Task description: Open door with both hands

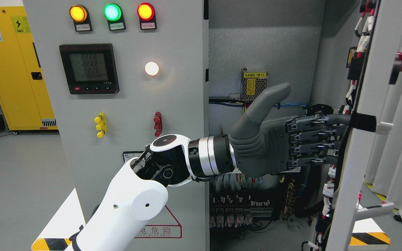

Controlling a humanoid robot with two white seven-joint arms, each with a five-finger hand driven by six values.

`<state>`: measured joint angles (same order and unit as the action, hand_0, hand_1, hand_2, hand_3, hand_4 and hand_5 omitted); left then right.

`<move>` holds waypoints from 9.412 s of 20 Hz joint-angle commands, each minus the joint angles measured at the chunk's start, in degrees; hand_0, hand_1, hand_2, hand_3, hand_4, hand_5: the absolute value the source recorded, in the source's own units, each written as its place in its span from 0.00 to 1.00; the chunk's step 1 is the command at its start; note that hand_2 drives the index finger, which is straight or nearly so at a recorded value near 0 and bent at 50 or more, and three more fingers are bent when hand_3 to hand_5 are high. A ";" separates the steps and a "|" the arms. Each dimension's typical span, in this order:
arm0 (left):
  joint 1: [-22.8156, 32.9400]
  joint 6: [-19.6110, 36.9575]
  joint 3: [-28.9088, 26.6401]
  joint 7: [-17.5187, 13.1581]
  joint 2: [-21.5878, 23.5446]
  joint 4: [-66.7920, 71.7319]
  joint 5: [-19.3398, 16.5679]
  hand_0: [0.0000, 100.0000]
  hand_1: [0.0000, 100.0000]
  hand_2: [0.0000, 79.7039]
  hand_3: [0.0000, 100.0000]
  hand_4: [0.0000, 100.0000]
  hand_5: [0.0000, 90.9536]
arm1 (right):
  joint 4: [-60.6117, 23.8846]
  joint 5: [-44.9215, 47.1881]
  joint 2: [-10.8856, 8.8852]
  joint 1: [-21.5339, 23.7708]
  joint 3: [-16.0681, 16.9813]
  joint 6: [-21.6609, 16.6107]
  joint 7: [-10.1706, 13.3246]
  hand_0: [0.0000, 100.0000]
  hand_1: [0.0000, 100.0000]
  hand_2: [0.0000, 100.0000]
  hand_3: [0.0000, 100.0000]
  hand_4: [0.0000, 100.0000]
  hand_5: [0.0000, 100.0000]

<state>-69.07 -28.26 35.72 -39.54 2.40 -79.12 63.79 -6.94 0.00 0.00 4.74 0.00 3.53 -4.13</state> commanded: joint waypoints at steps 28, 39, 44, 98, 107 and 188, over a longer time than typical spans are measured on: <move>2.54 -0.04 1.63 18.53 -9.16 -8.16 -3.59 0.00 0.00 0.00 0.00 0.00 0.00 | 0.00 1.14 -1.76 0.80 1.14 -0.01 0.00 0.20 0.12 0.00 0.00 0.00 0.00; 2.54 -0.04 3.57 18.97 -11.71 -9.74 -3.59 0.00 0.00 0.00 0.00 0.00 0.00 | -0.09 1.14 -1.84 0.36 1.14 -0.01 0.00 0.20 0.12 0.00 0.00 0.00 0.00; 2.45 0.23 4.00 20.63 -12.42 -9.48 -4.20 0.00 0.00 0.00 0.00 0.00 0.00 | 0.00 1.14 -1.85 0.27 1.14 -0.01 0.00 0.20 0.12 0.00 0.00 0.00 0.00; -0.63 0.23 3.31 27.85 -8.12 -9.03 2.22 0.00 0.00 0.00 0.00 0.00 0.00 | 0.00 1.14 -3.34 0.36 1.14 -0.01 0.00 0.20 0.12 0.00 0.00 0.00 0.00; 20.61 3.56 1.90 28.02 -1.43 -20.28 -10.68 0.00 0.00 0.00 0.00 0.00 0.00 | -0.09 1.05 -3.34 0.36 1.14 -0.01 0.09 0.20 0.12 0.00 0.00 0.00 0.00; 68.72 30.02 -27.02 30.75 -1.87 79.56 -48.50 0.00 0.00 0.00 0.00 0.00 0.00 | -29.65 1.32 -2.81 6.85 0.79 -0.10 0.18 0.20 0.12 0.00 0.00 0.00 0.00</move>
<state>-0.01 1.39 8.85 -8.81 0.20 -1.49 15.38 -13.30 0.00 -2.86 7.23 0.00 3.43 -4.05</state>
